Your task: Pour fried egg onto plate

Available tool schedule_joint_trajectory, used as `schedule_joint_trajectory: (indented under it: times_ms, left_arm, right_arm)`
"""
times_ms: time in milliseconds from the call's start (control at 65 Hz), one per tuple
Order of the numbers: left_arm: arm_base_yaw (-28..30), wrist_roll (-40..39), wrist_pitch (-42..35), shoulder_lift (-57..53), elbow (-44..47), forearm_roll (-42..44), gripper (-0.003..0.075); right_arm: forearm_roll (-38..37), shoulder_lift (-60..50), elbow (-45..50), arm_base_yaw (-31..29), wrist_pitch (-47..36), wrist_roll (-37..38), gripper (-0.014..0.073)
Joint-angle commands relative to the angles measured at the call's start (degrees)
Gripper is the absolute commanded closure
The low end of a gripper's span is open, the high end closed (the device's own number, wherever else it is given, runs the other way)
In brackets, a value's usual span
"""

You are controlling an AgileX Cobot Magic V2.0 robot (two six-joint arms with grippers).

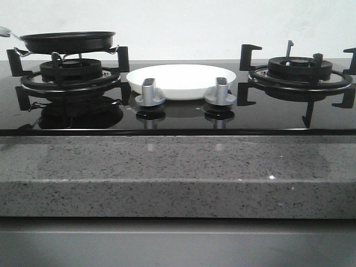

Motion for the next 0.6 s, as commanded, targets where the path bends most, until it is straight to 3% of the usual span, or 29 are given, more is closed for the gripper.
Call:
schedule_joint_trajectory:
  times_ms: [0,215,508,585]
  left_arm:
    - [0.1,-0.5,-4.6,0.8,-1.9,-0.2,0.0019]
    - [0.1,-0.5,-4.6,0.8,-1.9,-0.2,0.0019]
    - [0.1,-0.5,-4.6,0.8,-1.9,-0.2,0.0020]
    - [0.1,-0.5,-4.6,0.8,-1.9,-0.2,0.0020]
  right_arm:
    - [-0.5,0.8,-1.3,-0.3,-5.1,-0.1,-0.0062]
    - [3.8,3.3,-1.5,-0.3,-5.5,-0.1,-0.0061]
    - [5.0,21.6,-11.0,2.0,-5.2,-0.1,-0.0060]
    - [5.0,27.5,-14.9,3.9,-5.2,-0.1,-0.0024]
